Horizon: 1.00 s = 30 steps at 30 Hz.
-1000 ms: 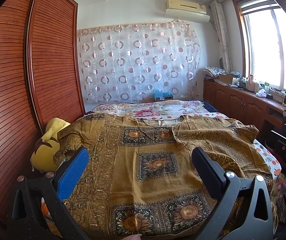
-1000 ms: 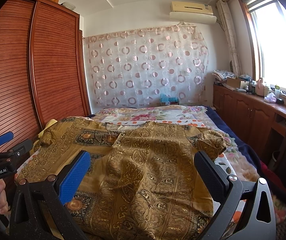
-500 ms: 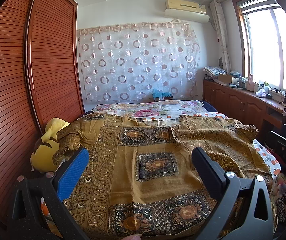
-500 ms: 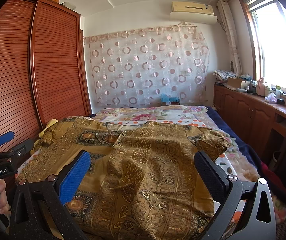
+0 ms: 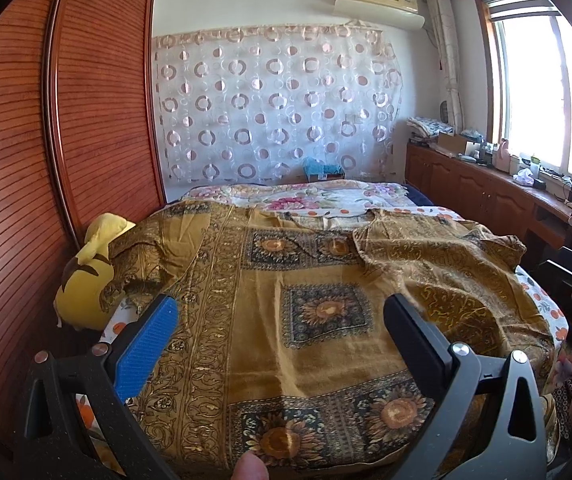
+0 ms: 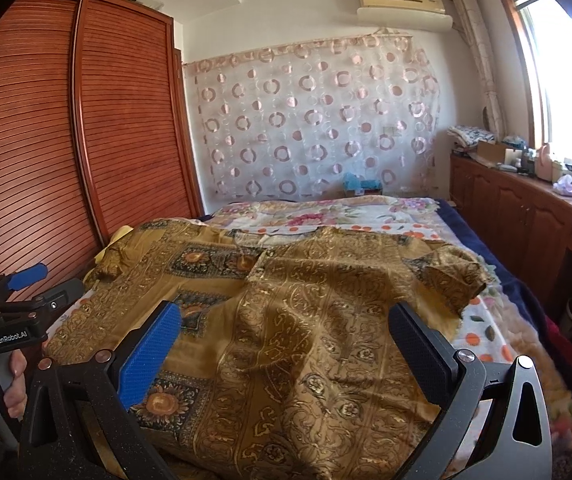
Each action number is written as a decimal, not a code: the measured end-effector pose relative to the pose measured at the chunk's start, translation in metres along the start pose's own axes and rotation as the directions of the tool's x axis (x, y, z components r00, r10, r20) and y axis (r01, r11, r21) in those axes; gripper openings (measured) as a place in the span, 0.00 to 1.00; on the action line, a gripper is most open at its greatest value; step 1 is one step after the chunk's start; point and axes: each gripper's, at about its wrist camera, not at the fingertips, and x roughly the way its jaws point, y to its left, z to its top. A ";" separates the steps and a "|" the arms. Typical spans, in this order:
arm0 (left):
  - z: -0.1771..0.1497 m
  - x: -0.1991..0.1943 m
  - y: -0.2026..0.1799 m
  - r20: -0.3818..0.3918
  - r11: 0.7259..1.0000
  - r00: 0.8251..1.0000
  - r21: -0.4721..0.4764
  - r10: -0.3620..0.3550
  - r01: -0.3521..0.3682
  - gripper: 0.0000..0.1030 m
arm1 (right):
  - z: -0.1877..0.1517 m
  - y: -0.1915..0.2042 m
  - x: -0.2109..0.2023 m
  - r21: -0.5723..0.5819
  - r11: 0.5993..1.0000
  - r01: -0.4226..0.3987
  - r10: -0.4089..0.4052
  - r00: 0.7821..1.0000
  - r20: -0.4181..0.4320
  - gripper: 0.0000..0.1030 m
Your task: Fold small clothes
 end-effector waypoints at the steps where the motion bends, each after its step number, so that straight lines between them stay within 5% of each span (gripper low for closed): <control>1: -0.003 0.004 0.006 -0.008 1.000 1.000 -0.003 0.004 -0.004 1.00 | 0.000 0.000 0.002 0.000 1.000 -0.007 0.007 1.000 -0.004 1.00; 12: -0.020 0.040 0.069 -0.075 0.998 0.996 -0.030 0.056 -0.058 1.00 | 0.005 0.012 0.059 -0.069 0.993 -0.096 0.092 0.994 -0.060 1.00; 21: -0.025 0.059 0.130 -0.132 0.993 0.987 -0.057 0.091 -0.099 1.00 | 0.027 0.006 0.111 -0.080 0.972 -0.219 0.205 0.966 -0.161 1.00; 30: -0.017 0.093 0.200 -0.228 0.987 0.967 -0.089 0.111 -0.134 1.00 | 0.033 0.007 0.141 -0.138 0.967 -0.214 0.182 0.960 -0.213 1.00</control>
